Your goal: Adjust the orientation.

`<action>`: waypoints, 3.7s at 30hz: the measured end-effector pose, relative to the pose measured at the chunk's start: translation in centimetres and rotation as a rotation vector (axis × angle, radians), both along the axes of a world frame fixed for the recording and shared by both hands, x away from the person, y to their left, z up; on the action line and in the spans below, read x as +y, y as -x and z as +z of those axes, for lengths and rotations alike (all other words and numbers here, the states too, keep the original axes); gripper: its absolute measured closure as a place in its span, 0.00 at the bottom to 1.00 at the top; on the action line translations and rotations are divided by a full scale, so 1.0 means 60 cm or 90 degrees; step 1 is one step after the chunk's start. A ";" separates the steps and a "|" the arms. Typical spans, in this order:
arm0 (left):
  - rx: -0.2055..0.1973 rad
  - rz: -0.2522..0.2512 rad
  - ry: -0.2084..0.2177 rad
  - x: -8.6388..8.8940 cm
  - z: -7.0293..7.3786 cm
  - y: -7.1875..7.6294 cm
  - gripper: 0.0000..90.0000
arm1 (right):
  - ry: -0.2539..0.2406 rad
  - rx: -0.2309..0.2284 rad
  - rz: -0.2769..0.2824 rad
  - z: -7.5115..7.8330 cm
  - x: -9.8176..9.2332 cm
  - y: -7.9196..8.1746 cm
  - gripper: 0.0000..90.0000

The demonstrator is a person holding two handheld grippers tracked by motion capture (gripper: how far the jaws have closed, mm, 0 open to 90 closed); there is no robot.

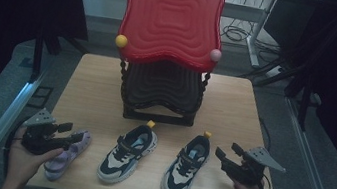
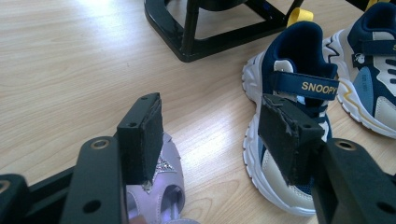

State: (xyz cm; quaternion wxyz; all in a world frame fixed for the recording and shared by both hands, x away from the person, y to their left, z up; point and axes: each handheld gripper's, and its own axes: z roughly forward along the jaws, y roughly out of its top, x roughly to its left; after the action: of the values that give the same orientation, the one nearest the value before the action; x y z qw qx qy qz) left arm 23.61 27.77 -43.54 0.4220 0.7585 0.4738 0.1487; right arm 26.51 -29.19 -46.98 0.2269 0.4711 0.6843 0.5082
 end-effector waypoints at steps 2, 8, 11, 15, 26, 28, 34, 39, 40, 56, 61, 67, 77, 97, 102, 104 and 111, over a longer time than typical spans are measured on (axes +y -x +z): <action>0.001 -0.002 -0.003 -0.001 0.000 0.001 0.45 | 0.006 0.006 -0.006 -0.001 -0.007 0.000 0.38; 0.007 -0.008 -0.005 -0.002 -0.005 -0.001 0.45 | 0.030 0.029 -0.005 -0.003 -0.028 0.003 0.57; 0.011 -0.006 -0.005 0.002 -0.009 -0.001 0.45 | 0.025 0.039 0.011 -0.005 -0.042 0.004 0.69; 0.014 -0.005 -0.005 0.005 -0.012 0.002 0.45 | 0.032 0.048 0.025 -0.009 -0.059 0.005 0.87; 0.019 -0.008 -0.003 0.004 -0.015 0.000 0.45 | 0.065 0.054 0.009 -0.018 -0.090 0.012 0.99; 0.019 -0.009 -0.001 0.004 -0.014 0.000 0.45 | 0.066 0.051 0.000 -0.017 -0.099 0.017 0.99; 0.019 -0.008 0.000 0.004 -0.015 0.002 0.45 | 0.056 0.044 -0.022 -0.012 -0.136 0.044 0.99; 0.021 -0.010 -0.002 0.003 -0.017 0.002 0.45 | 0.054 0.058 -0.053 -0.027 -0.174 0.068 0.99; 0.021 -0.010 -0.001 0.002 -0.018 0.001 0.45 | 0.055 0.061 -0.061 -0.030 -0.181 0.073 0.99; 0.029 -0.009 -0.003 0.001 -0.025 -0.001 0.45 | 0.092 0.107 -0.057 -0.075 -0.215 0.099 0.99; 0.030 -0.006 -0.002 0.004 -0.026 -0.001 0.44 | 0.113 0.115 -0.038 -0.084 -0.207 0.100 0.99; 0.029 -0.004 -0.003 0.005 -0.026 -0.001 0.45 | 0.118 0.117 -0.031 -0.087 -0.204 0.100 0.99; 0.036 -0.009 -0.007 0.000 -0.032 -0.004 0.44 | 0.133 0.107 -0.027 -0.087 -0.198 0.096 0.99; 0.034 -0.003 -0.009 0.004 -0.032 0.000 0.44 | 0.151 0.101 0.006 -0.083 -0.164 0.084 0.99; 0.038 0.000 -0.009 0.007 -0.035 0.005 0.44 | 0.166 0.101 0.007 -0.080 -0.150 0.076 0.99; 0.040 0.004 -0.009 0.009 -0.037 0.006 0.44 | 0.174 0.101 0.005 -0.079 -0.141 0.070 0.99; 0.046 0.006 -0.014 0.008 -0.042 0.010 0.44 | 0.189 0.098 0.001 -0.079 -0.122 0.059 0.99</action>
State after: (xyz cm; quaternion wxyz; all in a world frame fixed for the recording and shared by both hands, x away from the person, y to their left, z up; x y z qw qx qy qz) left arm 23.00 28.24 -46.07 0.3954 0.7656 0.4909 0.1283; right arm 22.97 -36.48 -51.69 0.2403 0.4695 0.7676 0.3642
